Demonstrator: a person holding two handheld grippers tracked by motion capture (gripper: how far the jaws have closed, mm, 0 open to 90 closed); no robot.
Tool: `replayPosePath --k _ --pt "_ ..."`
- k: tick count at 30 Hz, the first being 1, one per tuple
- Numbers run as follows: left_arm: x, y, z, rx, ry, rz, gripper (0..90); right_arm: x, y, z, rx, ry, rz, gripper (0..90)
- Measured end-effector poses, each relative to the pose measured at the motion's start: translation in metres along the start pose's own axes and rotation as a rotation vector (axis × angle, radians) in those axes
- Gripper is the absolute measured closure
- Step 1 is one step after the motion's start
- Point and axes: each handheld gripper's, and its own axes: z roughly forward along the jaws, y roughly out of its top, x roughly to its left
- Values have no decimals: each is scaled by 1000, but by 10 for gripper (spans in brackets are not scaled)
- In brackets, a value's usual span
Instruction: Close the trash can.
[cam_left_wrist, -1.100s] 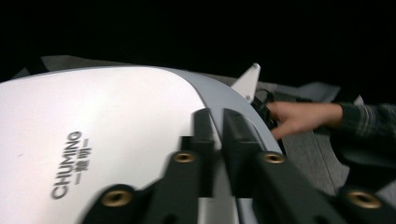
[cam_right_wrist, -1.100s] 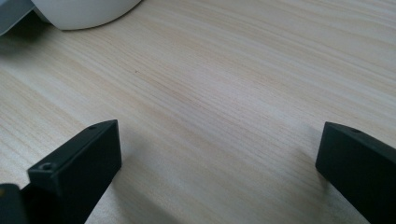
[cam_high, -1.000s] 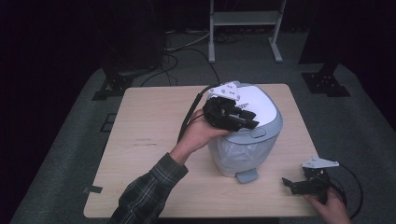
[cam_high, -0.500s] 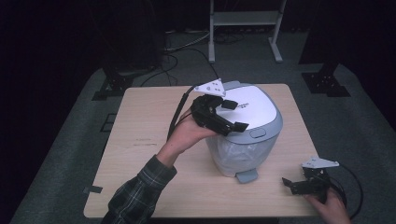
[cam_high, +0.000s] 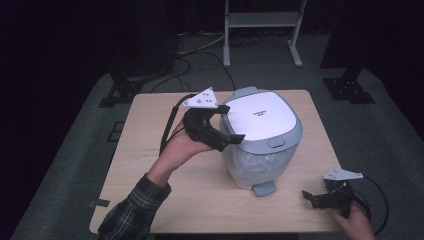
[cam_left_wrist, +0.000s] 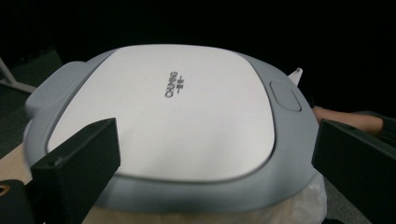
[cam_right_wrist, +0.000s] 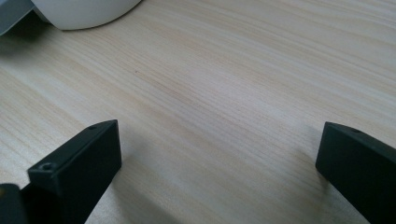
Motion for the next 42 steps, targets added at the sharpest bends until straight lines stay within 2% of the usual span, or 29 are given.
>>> replayPosePath --k 6,14,26,33,35,36,42 --pt "2 -22 -14 -2 71 -4 2 0 0 0 0 0 0 0" --pt "2 -55 -27 -2 128 -17 2 0 0 0 0 1 0 0" --pt "5 -114 -39 52 166 -66 3 0 0 0 0 0 0 0" --pt "6 -138 -43 73 177 -83 3 0 0 0 0 0 1 0" --pt "5 -141 -44 75 177 -83 3 0 0 0 0 0 0 0" --pt "5 -150 -45 82 178 -92 3 0 0 0 0 0 0 0" --pt "4 -170 -47 101 190 -119 2 0 0 0 0 0 0 0"
